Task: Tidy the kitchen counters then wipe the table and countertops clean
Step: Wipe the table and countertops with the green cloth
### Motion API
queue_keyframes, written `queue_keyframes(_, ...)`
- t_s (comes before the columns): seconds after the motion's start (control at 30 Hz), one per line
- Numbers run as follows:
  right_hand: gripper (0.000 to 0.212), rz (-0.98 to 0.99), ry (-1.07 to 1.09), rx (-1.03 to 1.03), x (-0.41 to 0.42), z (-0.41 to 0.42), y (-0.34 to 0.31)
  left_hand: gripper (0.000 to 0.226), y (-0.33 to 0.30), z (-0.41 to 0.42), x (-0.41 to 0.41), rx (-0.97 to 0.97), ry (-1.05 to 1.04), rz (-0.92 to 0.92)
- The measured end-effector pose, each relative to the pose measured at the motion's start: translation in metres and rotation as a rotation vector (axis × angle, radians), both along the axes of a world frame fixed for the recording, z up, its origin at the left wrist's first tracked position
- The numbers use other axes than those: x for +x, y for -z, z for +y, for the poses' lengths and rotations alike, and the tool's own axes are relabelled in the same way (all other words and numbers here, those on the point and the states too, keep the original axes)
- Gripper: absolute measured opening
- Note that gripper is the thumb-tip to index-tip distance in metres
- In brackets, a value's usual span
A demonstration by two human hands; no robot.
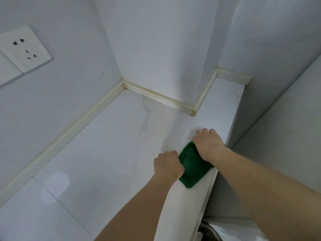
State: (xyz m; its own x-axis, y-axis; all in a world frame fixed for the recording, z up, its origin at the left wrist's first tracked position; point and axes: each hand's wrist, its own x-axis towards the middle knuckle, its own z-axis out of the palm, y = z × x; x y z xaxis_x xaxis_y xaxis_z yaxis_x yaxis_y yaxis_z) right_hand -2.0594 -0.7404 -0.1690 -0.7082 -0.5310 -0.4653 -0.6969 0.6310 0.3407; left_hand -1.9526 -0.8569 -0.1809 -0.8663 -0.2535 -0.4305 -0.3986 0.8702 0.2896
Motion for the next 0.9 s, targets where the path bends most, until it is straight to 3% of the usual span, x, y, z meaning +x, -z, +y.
queue_keyframes(0.1,0.052,0.058,-0.085,0.000,0.016,0.005,-0.004,0.015,-0.010,0.003,0.015,0.024,0.056,0.003)
queue_keyframes(0.27,0.047,-0.008,-0.181,0.014,0.056,0.010,-0.041,0.015,-0.049,-0.001,0.071,0.028,0.066,0.033)
queue_keyframes(0.47,0.006,-0.135,-0.286,-0.212,0.116,0.010,-0.088,0.036,-0.077,-0.011,0.152,-0.035,-0.096,0.101)
queue_keyframes(0.6,0.008,-0.185,-0.421,-0.343,0.166,0.020,-0.102,0.018,-0.088,0.003,0.219,-0.094,-0.180,0.130)
queue_keyframes(0.73,0.009,-0.278,-0.507,-0.415,0.210,0.036,-0.107,0.018,-0.096,0.034,0.286,-0.027,-0.371,0.180)
queue_keyframes(0.9,0.027,-0.429,-0.637,-0.442,0.268,0.044,-0.093,0.013,-0.113,0.086,0.372,-0.011,-0.578,0.205)
